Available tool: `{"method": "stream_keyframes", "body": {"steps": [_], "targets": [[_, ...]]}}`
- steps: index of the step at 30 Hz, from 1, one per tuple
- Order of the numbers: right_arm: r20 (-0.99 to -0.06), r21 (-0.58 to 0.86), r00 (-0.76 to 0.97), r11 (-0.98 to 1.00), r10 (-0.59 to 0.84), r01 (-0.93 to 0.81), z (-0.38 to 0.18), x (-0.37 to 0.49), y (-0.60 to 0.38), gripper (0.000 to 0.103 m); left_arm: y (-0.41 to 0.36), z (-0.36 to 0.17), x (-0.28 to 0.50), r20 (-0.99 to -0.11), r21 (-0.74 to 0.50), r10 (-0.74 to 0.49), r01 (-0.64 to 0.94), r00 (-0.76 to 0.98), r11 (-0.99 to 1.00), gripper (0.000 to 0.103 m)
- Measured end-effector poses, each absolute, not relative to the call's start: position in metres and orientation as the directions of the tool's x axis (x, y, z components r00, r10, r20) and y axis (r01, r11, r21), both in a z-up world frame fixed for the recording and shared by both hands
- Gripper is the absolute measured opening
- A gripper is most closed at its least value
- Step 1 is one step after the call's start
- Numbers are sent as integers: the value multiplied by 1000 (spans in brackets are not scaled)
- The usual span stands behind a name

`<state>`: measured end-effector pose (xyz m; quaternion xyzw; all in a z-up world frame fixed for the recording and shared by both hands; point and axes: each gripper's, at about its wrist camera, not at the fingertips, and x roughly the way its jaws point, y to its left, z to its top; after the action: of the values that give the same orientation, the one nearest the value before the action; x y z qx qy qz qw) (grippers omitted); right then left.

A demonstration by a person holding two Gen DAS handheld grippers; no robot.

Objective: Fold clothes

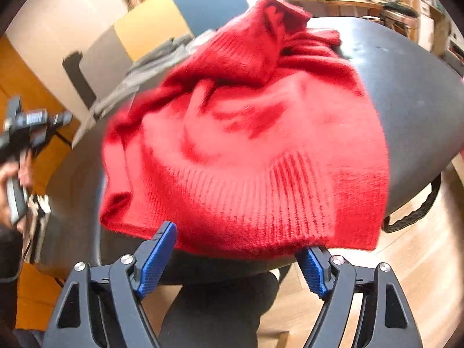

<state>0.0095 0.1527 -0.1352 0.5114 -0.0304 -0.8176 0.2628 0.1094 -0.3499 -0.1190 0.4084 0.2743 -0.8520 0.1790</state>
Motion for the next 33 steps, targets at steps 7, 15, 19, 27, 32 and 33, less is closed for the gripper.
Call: {"method": "stream_keyframes", "body": {"steps": [7,15,19,27,32,33], "targets": [[-840,318,-296,-854,-455,411,-135,14,127,80,-321,-145,141,-816,-293,17,388,-577,-874,21],[-838,288,-323,-859,-441,424,-117,29,116,84,-261,-134,82,-761,-430,243,187,-601,-883,45],[-832,272,-346,-863,-433,426,-107,29,117,85,-240,-134,34,-825,-307,168,180,-539,-935,46],[-798,264,-410,-868,-442,422,-94,1,113,85,-218,-161,-23,-909,-137,51,180,-414,-974,28],[-779,353,-365,-838,-510,417,-88,-10,114,87,-239,-164,-7,-893,-177,55,236,-447,-955,6],[-767,427,-295,-797,-570,427,-86,-9,117,88,-247,-164,-2,-890,-196,66,249,-451,-948,6]]}}
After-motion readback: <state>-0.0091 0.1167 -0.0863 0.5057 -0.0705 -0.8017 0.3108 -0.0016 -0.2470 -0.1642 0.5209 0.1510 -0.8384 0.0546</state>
